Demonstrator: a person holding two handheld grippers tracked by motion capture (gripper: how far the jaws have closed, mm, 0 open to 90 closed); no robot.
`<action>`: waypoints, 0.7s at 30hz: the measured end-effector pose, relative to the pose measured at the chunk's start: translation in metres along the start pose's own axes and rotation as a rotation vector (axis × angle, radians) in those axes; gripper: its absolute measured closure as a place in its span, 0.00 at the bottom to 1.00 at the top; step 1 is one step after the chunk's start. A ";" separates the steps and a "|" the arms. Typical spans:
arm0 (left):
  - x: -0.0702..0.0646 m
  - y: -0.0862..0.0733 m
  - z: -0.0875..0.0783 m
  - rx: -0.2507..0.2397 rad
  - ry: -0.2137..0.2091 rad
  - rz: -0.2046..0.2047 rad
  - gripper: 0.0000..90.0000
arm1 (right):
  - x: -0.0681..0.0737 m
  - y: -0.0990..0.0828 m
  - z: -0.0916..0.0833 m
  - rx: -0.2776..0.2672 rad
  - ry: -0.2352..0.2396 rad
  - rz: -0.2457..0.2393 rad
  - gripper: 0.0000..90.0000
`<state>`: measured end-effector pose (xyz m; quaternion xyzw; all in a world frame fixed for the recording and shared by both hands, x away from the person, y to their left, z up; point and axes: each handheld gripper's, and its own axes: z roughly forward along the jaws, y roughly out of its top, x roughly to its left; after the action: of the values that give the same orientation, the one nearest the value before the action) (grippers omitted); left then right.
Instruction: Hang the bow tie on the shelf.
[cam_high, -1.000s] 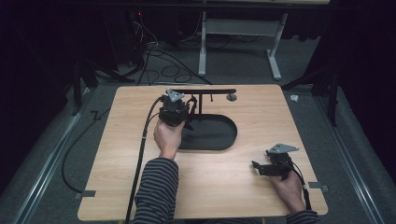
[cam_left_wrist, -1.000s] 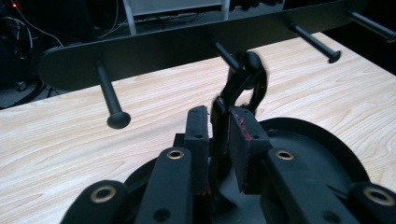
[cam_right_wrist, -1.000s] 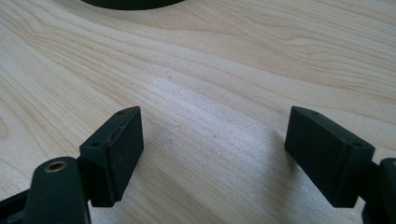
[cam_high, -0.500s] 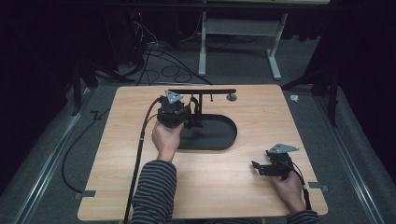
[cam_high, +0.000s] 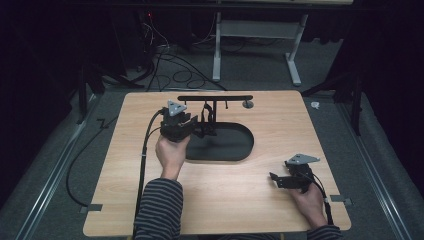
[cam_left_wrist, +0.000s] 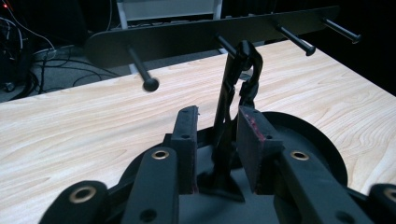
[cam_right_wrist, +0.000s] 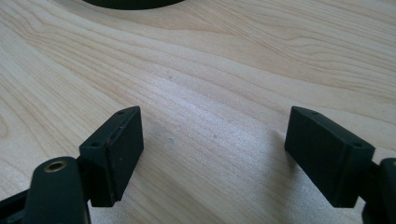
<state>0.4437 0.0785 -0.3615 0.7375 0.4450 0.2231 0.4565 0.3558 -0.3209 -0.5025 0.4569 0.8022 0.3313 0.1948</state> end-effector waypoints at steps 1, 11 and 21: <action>0.001 -0.001 -0.002 -0.003 -0.003 -0.005 0.75 | 0.000 0.000 0.000 0.000 0.000 0.000 0.23; 0.011 -0.014 -0.021 -0.013 -0.017 -0.027 0.71 | 0.000 0.000 0.000 0.000 0.000 0.000 0.23; 0.015 -0.025 -0.040 -0.009 -0.026 -0.042 0.70 | 0.000 0.000 0.000 0.000 0.000 -0.001 0.23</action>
<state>0.4108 0.1154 -0.3652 0.7288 0.4533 0.2056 0.4701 0.3558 -0.3209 -0.5024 0.4567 0.8024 0.3311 0.1950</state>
